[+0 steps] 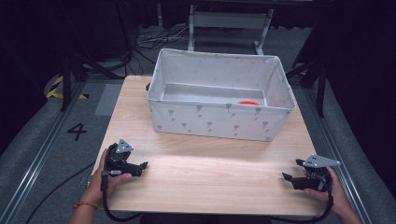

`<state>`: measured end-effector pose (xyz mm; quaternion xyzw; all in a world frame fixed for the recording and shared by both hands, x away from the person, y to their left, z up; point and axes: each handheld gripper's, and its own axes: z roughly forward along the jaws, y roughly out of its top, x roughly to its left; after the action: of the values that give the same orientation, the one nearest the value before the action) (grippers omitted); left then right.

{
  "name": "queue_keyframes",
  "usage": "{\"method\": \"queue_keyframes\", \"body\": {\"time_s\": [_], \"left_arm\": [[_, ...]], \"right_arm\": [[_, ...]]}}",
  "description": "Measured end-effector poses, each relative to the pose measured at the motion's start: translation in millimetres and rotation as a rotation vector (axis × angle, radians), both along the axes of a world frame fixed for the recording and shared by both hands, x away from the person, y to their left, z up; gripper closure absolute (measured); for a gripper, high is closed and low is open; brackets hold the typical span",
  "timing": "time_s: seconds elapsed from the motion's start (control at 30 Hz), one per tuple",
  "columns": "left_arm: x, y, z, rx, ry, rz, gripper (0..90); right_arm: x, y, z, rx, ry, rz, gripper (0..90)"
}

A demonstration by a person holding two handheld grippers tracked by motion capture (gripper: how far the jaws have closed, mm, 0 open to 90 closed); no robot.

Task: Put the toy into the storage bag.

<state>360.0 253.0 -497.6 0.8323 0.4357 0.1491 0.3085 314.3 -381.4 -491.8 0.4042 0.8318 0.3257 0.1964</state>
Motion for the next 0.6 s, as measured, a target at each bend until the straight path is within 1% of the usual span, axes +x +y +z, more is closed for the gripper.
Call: {"method": "queue_keyframes", "body": {"time_s": [0.13, 0.17, 0.2, 0.43, 0.53, 0.6], "left_arm": [[0.1, 0.0, -0.1, 0.000, -0.002, 0.000, 0.5], [0.0, 0.0, 0.0, 0.003, -0.002, 0.000, 0.5], [-0.1, 0.0, -0.1, 0.002, -0.003, 0.002, 0.5], [-0.1, 0.1, 0.2, 0.003, 0.001, 0.000, 0.5], [-0.5, -0.6, -0.2, 0.000, -0.004, 0.010, 0.5], [-0.4, -0.4, 0.2, 0.000, 0.001, 0.007, 0.5]], "right_arm": [[-2.4, -4.4, -8.4, 0.060, 0.017, -0.020, 18.5], [-2.5, -6.1, -10.7, 0.087, 0.018, -0.028, 18.0], [-2.5, -7.1, -11.1, 0.096, 0.017, -0.032, 18.2], [-1.9, -5.6, -11.5, 0.090, 0.016, -0.044, 16.2], [-1.5, -5.6, -11.7, 0.086, 0.016, -0.050, 14.9], [-1.5, -5.1, -11.8, 0.086, 0.015, -0.055, 14.9]]}}
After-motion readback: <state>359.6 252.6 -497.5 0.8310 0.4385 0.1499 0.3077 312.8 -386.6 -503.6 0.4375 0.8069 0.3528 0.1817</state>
